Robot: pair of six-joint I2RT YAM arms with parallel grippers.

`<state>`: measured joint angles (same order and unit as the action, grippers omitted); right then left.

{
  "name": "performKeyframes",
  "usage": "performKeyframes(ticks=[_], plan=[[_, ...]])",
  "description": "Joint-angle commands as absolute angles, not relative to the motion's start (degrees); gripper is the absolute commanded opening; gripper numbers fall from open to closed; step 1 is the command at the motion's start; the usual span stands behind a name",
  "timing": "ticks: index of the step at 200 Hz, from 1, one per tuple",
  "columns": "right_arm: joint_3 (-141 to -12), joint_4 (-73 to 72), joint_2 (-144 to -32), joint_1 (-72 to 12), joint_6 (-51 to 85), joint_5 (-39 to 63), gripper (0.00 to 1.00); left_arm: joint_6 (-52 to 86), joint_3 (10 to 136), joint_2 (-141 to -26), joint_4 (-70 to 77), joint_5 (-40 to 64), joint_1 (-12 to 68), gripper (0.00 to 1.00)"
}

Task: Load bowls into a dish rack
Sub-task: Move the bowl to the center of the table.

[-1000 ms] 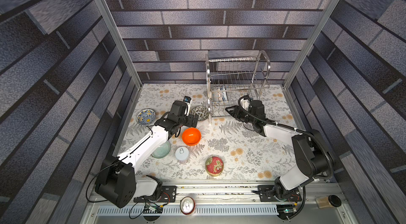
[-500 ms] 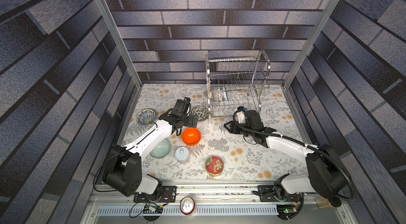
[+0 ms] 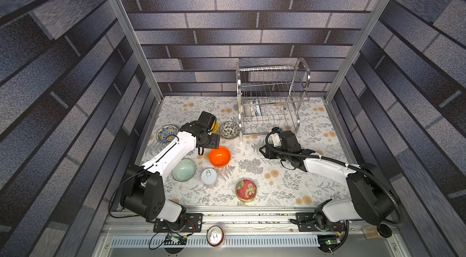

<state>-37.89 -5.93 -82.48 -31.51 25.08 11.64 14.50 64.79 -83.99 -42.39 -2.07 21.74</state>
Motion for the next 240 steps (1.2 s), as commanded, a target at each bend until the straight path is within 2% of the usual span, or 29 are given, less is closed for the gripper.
performKeyframes(ticks=[1, 28, 95, 123, 143, 156, 185, 216, 240], plan=[[-39.81, -5.95, -84.15, -32.0, 23.28, 11.69, 0.5, 16.5, 62.77, -85.74, -46.45, 1.06, 21.78, 0.79], [-40.11, -5.89, -84.53, -31.98, 23.24, 11.7, 0.49, 17.35, 60.67, -86.95, -45.8, 3.27, 22.24, 0.74], [-39.06, -5.55, -83.25, -31.99, 23.76, 10.53, 0.48, 20.1, 58.76, -90.68, -40.01, 1.25, 22.15, 0.48], [-38.0, -5.45, -82.04, -31.98, 24.12, 9.95, 0.48, 21.16, 57.69, -91.86, -37.65, 1.63, 22.54, 0.41], [-37.41, -5.11, -81.28, -32.03, 24.39, 9.28, 0.48, 21.69, 56.93, -92.2, -36.28, 1.33, 22.74, 0.32], [-37.05, -5.05, -80.72, -31.91, 24.6, 8.84, 0.48, 21.88, 56.83, -92.11, -36.26, 0.99, 22.72, 0.3], [-36.38, -4.89, -79.31, -31.93, 25.42, 6.85, 0.48, 22.19, 57.09, -91.01, -35.94, 0.46, 22.72, 0.17], [-36.88, -2.31, -78.24, -31.91, 26.33, 2.67, 0.47, 22.54, 57.39, -88.83, -35.72, 1.28, 22.8, 0.1], [-37.27, -0.44, -77.81, -31.93, 27.34, -0.64, 0.47, 22.82, 57.48, -87.21, -35.91, 1.49, 23.58, 0.09]])
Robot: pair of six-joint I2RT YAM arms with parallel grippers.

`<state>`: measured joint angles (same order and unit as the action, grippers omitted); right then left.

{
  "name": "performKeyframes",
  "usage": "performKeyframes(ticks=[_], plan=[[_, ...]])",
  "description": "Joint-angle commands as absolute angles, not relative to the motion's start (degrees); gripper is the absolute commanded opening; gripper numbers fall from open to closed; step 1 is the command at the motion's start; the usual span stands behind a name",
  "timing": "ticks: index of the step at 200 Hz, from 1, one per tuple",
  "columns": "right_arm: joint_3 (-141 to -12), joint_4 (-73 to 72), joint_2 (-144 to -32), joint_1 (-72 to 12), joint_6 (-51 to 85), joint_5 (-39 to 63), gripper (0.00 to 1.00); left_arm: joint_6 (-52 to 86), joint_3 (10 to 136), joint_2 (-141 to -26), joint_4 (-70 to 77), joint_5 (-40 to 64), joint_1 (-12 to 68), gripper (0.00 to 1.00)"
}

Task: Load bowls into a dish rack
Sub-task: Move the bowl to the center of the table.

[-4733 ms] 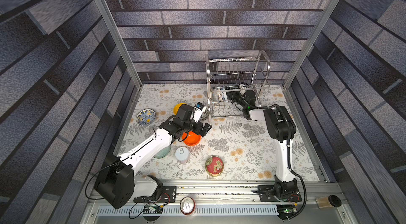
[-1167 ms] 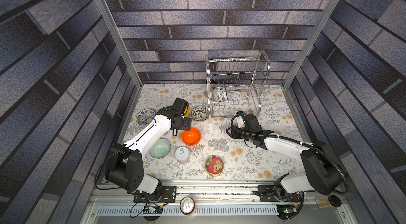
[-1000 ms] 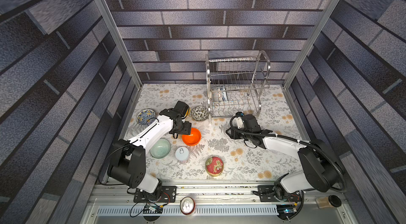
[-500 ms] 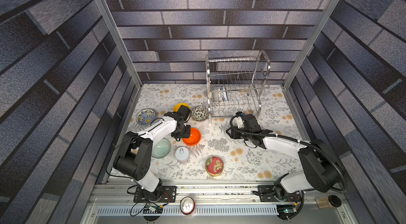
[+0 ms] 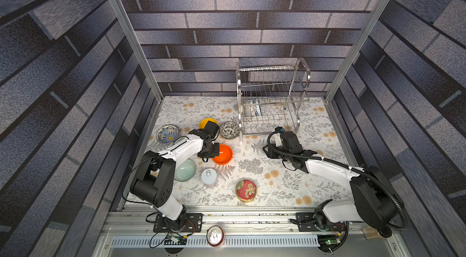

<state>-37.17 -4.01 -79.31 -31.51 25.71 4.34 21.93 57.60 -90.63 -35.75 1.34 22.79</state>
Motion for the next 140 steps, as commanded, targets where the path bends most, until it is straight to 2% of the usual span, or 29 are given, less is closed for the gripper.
performKeyframes(ticks=[1, 87, 140], plan=[[-37.27, -0.4, -77.79, -31.96, 27.34, -0.8, 0.47, 22.88, 57.52, -87.07, -35.97, 1.49, 23.61, 0.09], [-35.12, 4.0, -72.19, -30.88, 34.05, -10.88, 0.46, 26.84, 56.6, -81.93, -36.08, 2.11, 30.82, 0.06], [-30.9, 6.98, -65.05, -25.71, 39.03, -12.03, 0.47, 29.16, 61.24, -85.58, -35.6, 1.37, 39.24, 0.07]])
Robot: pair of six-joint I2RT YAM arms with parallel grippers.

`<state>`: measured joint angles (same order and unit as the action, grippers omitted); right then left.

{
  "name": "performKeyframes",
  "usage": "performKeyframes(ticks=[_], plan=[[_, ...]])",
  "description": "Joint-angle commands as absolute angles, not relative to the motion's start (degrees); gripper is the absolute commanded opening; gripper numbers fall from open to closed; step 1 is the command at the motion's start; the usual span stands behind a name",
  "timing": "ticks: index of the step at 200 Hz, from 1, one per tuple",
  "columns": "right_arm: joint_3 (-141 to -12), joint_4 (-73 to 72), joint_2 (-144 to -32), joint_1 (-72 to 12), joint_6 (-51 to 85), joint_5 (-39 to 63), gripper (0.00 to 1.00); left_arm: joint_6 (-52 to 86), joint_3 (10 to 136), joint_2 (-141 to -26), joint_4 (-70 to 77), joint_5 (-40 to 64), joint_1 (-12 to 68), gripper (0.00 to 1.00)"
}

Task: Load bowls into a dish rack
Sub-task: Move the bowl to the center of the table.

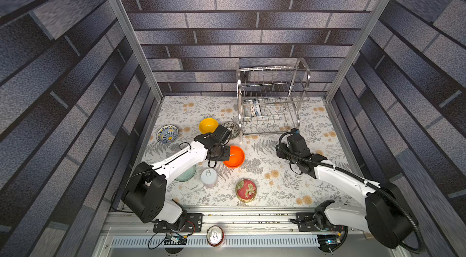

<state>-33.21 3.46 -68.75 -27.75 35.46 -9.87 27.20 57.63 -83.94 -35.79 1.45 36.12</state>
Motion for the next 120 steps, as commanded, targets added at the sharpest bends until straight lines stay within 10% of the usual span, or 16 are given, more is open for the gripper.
performKeyframes(ticks=[1, 120], plan=[[-30.83, 7.14, -64.82, -25.69, 39.07, -12.12, 0.47, 29.17, 61.34, -85.72, -35.64, 1.34, 39.39, 0.07], [-27.04, 23.02, -43.06, -20.13, 44.62, -22.08, 0.51, 27.36, 89.22, -113.36, -39.57, 3.64, 50.86, 0.08]])
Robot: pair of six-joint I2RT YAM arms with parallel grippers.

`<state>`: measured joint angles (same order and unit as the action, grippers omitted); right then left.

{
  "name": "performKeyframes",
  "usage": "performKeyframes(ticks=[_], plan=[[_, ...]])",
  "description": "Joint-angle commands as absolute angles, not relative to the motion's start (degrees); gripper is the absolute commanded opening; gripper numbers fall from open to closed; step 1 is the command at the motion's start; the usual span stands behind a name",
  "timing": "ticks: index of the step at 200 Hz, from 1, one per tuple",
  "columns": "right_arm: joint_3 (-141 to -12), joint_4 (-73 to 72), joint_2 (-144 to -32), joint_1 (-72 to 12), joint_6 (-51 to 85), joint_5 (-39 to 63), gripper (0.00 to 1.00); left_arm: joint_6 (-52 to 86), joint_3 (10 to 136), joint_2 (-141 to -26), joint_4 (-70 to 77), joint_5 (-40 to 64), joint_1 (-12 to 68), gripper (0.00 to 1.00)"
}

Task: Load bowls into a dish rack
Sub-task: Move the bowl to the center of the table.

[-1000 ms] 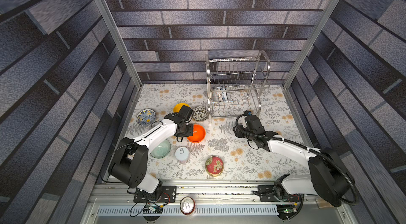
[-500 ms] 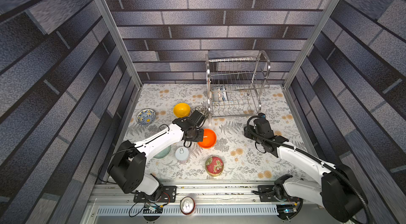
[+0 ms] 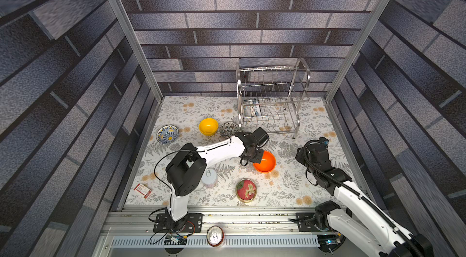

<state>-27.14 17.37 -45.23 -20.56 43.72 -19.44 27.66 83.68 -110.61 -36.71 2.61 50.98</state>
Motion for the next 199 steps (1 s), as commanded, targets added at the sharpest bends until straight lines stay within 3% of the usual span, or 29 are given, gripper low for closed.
performKeyframes(ticks=[1, 63, 99, 123, 199], plan=[[-27.1, 23.11, -42.93, -20.13, 44.63, -22.07, 0.51, 27.35, 89.43, -113.54, -39.73, 3.62, 50.88, 0.09], [-29.85, 27.42, -37.71, -20.02, 42.01, -22.69, 0.51, 26.08, 95.09, -118.99, -41.92, 4.18, 50.64, 0.12], [-33.04, 28.81, -38.99, -20.04, 39.17, -22.49, 0.51, 25.88, 95.45, -118.88, -42.39, 4.06, 50.38, 0.27], [-35.38, 28.95, -40.61, -20.04, 36.55, -20.56, 0.51, 26.01, 94.69, -117.04, -42.74, 3.14, 50.03, 0.31], [-42.14, 28.47, -49.24, -20.51, 30.84, -9.85, 0.51, 27.24, 79.5, -96.74, -40.55, 0.25, 46.17, 0.77]])
